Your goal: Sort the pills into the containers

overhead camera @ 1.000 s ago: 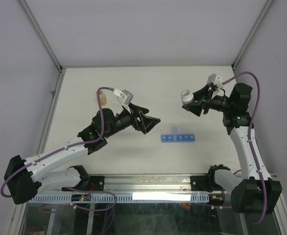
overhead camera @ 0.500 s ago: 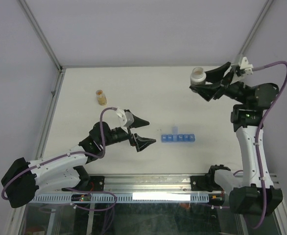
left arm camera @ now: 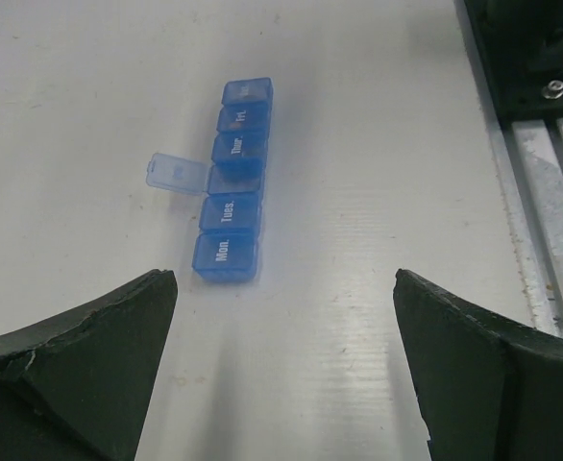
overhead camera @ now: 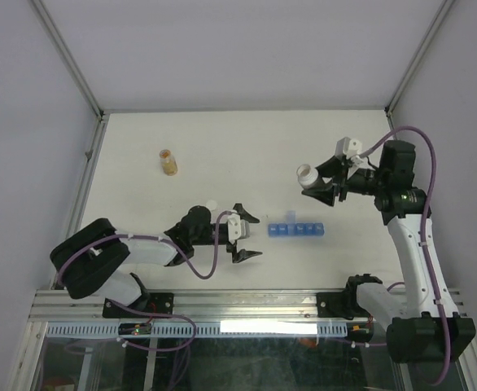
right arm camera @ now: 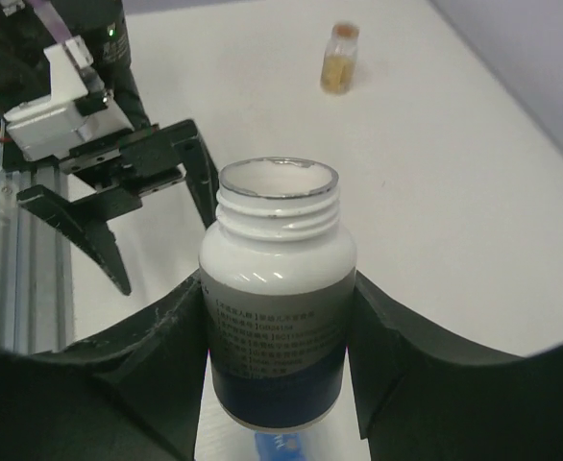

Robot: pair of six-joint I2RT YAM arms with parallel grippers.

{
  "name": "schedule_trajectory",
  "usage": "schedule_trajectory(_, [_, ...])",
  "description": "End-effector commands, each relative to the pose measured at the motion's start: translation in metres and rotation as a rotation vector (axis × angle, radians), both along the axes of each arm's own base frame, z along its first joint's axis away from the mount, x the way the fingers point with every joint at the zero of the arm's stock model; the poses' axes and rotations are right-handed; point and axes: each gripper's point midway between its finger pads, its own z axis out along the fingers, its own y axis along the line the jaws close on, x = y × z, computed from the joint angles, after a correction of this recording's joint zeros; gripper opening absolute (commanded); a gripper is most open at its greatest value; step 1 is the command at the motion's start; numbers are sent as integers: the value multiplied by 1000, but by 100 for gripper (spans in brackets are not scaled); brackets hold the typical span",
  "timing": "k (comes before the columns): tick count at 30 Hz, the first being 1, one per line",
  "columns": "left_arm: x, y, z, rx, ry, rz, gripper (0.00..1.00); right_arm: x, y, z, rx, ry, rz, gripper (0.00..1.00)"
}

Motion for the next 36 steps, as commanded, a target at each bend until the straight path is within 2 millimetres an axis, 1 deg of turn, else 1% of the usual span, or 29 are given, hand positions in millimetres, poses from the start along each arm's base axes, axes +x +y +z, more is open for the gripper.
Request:
schedule_trajectory(1, [20, -26, 9, -41, -145, -57, 99, -7, -7, -60, -97, 7, 9, 0])
schedule_trajectory(3, [29, -34, -4, -22, -113, -39, 99, -5, -10, -75, -129, 35, -9, 0])
schedule_trajectory(5, [39, -40, -18, -5, -90, -12, 99, -6, -13, -82, -157, 54, -12, 0])
schedule_trajectory(10, [59, -49, -32, -18, -60, 73, 99, -12, -16, -99, -190, 99, -8, 0])
schedule_trajectory(15, [67, -56, -46, -6, -12, 92, 95, -15, -16, -114, -210, 145, 24, 0])
schedule_trajectory(17, [68, -59, -54, 4, 9, 92, 92, -15, -16, -116, -213, 157, 27, 0])
schedule_trajectory(20, [68, -63, -59, 3, 38, 88, 87, -14, -17, -118, -217, 161, 25, 0])
schedule_trajectory(23, [66, -64, -64, 8, 60, 76, 79, -13, -18, -121, -223, 170, 23, 0])
schedule_trajectory(26, [63, -63, -69, 15, 81, 71, 70, -12, -19, -126, -240, 184, 23, 0])
schedule_trajectory(30, [59, -63, -71, 1, 93, 63, 62, -16, -20, -138, -296, 197, 37, 0])
schedule_trajectory(36, [53, -65, -70, -25, 85, 40, 47, -23, -28, -164, -449, 209, 52, 0])
